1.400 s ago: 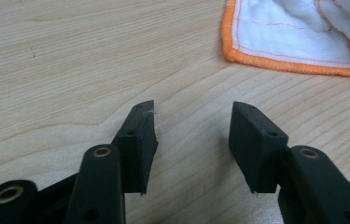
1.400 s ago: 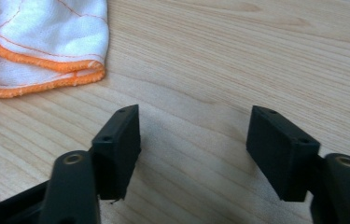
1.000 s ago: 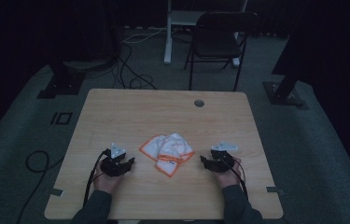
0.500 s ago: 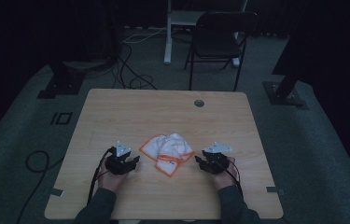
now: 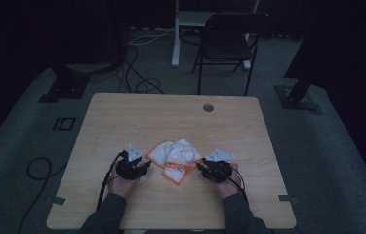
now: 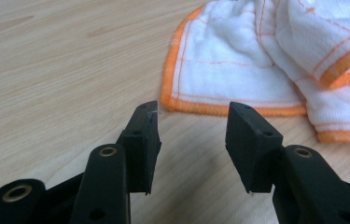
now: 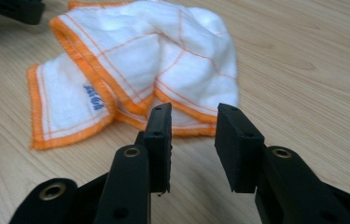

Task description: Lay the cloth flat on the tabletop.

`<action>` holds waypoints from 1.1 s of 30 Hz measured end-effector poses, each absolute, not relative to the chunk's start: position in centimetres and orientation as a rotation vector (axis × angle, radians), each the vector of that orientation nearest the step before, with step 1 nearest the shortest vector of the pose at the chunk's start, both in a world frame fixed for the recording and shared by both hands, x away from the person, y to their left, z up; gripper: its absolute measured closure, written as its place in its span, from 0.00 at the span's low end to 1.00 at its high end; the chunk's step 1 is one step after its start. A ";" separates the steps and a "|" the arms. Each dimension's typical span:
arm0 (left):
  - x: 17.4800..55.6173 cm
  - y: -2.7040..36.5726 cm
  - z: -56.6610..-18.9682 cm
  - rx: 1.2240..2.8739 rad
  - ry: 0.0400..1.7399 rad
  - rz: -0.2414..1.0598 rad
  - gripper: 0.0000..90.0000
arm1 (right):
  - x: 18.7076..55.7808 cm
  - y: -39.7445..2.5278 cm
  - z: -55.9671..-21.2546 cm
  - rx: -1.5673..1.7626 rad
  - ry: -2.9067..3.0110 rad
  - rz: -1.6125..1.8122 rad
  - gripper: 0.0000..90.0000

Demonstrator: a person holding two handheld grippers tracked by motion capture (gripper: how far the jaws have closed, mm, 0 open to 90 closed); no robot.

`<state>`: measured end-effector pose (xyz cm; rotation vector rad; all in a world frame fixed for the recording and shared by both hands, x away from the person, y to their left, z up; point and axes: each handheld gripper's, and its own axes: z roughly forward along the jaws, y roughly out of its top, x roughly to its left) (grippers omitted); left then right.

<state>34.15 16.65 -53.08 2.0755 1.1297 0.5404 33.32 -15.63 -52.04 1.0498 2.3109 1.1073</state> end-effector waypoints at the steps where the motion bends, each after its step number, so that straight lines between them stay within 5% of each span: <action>1: 34.3 16.5 -53.1 2.077 1.126 0.540 0.62 | 33.3 -15.5 -52.1 1.051 2.313 1.108 0.75; 33: 36.9 14.4 -53.7 2.096 1.136 0.516 0.63 | 33.0 -11.7 -53.6 0.921 2.395 0.973 0.64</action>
